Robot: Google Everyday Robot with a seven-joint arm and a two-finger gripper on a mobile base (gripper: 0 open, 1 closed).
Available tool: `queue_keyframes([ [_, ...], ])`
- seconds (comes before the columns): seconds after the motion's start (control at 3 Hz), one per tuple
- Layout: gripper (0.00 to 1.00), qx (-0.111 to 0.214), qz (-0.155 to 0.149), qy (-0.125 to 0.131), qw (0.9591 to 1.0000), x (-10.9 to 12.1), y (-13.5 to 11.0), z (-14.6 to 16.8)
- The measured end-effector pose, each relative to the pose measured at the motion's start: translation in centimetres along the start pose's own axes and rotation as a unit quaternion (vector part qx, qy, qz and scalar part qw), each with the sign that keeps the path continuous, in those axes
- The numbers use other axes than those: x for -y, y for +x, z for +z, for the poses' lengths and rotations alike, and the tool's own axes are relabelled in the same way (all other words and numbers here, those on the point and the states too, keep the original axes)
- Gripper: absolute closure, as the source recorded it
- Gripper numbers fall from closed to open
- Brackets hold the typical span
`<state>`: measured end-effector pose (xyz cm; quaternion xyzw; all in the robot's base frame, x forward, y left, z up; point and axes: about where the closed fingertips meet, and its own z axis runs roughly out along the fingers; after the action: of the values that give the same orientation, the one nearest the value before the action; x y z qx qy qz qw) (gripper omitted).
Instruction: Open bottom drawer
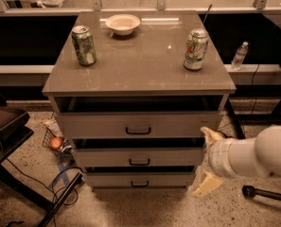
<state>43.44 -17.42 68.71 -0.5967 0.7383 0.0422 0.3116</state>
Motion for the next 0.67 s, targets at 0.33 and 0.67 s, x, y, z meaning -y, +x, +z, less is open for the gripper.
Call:
queue_keyframes([
  [0.33, 0.0, 0.06, 0.038, 0.037, 0.9968, 0.3, 3.0, 8.3],
  [0.67, 0.0, 0.103, 0.05, 0.117, 0.9866, 3.9, 4.7, 11.0],
])
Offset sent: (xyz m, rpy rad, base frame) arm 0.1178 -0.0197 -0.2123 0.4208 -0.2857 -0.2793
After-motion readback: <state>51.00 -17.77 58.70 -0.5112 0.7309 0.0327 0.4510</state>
